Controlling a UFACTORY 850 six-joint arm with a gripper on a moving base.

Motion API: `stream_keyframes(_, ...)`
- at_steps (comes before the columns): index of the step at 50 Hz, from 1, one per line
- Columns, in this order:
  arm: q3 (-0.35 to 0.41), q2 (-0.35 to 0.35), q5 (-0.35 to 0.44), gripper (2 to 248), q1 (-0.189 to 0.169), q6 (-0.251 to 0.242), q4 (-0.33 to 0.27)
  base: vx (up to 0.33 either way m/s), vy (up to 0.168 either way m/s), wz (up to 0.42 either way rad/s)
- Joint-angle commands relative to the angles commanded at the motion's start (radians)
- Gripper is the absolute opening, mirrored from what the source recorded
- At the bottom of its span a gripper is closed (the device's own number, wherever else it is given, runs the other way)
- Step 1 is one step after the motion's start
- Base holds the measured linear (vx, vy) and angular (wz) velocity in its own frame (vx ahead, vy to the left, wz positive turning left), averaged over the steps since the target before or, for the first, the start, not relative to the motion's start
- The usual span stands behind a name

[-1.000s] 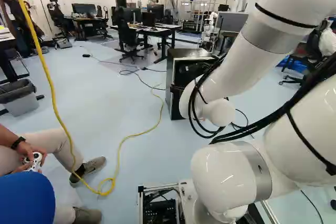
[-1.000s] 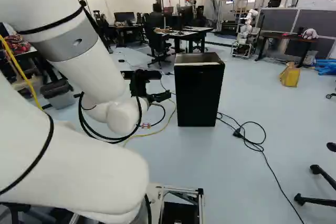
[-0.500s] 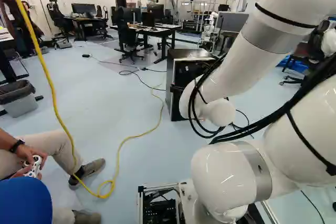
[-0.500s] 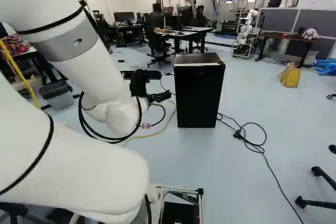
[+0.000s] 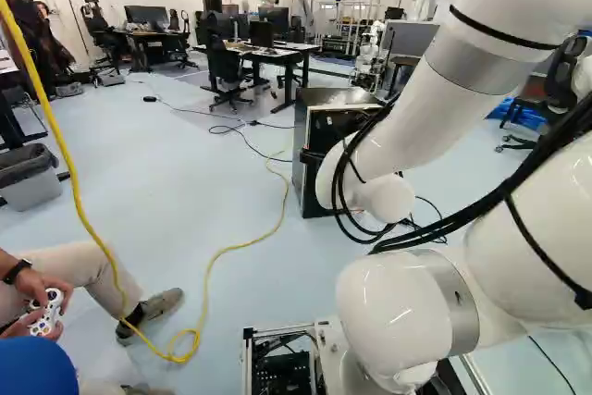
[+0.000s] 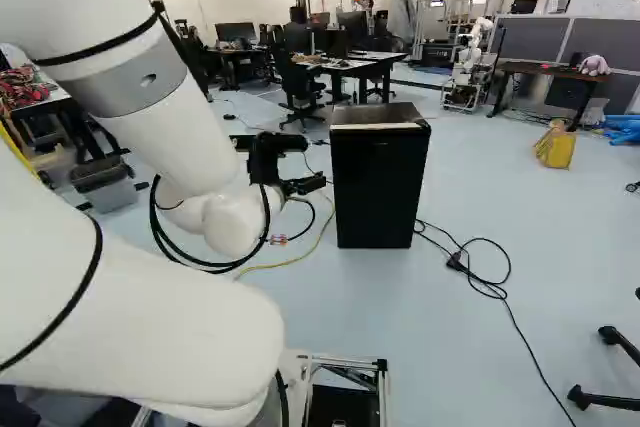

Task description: Grab a drink from the fridge

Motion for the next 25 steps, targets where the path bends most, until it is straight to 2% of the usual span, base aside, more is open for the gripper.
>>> stream_keyframes(25,0.0,0.0,0.0,247,0.0,0.0,0.0,0.087,0.001,-0.001)
